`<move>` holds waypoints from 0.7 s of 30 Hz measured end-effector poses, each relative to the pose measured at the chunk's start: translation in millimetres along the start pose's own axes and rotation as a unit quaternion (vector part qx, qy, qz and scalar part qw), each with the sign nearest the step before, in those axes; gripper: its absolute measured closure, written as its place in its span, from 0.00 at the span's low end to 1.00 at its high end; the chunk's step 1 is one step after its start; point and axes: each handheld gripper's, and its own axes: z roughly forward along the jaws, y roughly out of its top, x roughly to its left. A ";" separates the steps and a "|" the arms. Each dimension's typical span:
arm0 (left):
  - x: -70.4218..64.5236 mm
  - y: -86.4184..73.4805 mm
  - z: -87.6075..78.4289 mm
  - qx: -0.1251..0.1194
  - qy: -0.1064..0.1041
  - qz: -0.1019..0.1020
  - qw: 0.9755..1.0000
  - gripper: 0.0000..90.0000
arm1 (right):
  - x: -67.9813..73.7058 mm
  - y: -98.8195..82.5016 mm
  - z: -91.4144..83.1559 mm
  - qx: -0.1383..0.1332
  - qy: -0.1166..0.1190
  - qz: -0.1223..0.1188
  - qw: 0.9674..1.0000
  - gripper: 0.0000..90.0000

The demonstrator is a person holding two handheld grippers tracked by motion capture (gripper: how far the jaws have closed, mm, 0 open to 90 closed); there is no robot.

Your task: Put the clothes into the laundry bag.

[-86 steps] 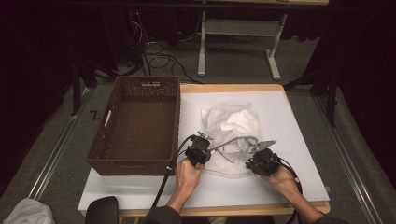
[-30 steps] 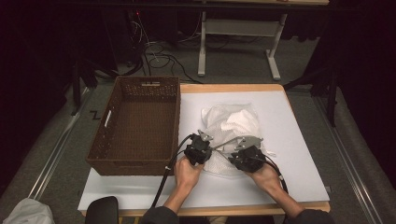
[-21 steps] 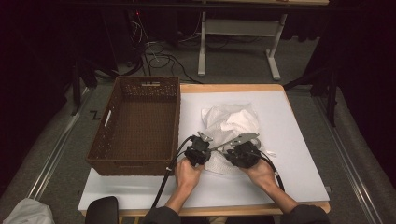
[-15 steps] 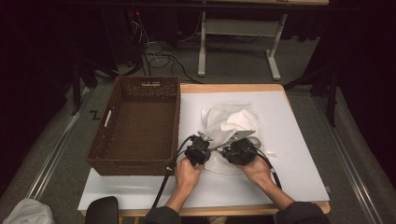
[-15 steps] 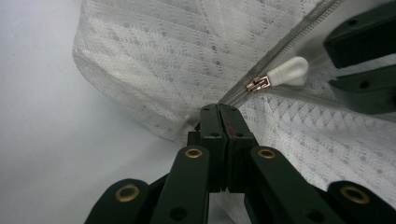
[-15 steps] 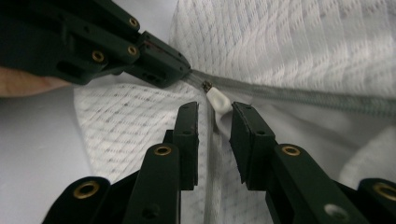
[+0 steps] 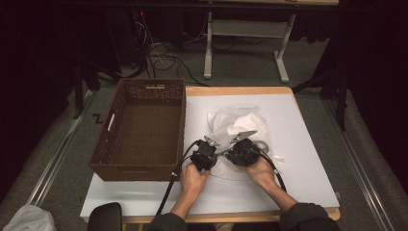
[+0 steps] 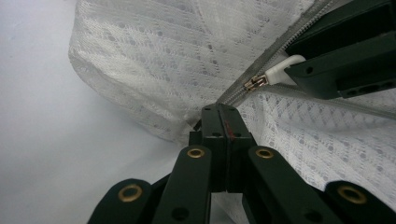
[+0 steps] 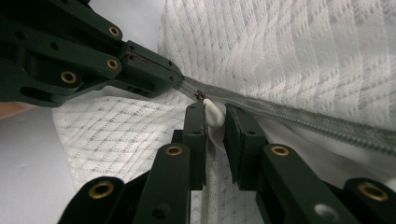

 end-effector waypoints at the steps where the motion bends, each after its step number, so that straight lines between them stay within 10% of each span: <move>1: 0.0 -0.2 0.0 -0.001 0.000 0.000 1.000 1.00 | 0.8 0.2 0.1 0.000 -0.001 -0.003 1.000 0.89; 21: -0.7 -2.0 -0.1 -0.006 0.001 0.000 1.000 1.00 | 10.0 4.1 6.5 0.008 0.003 -0.013 1.000 0.92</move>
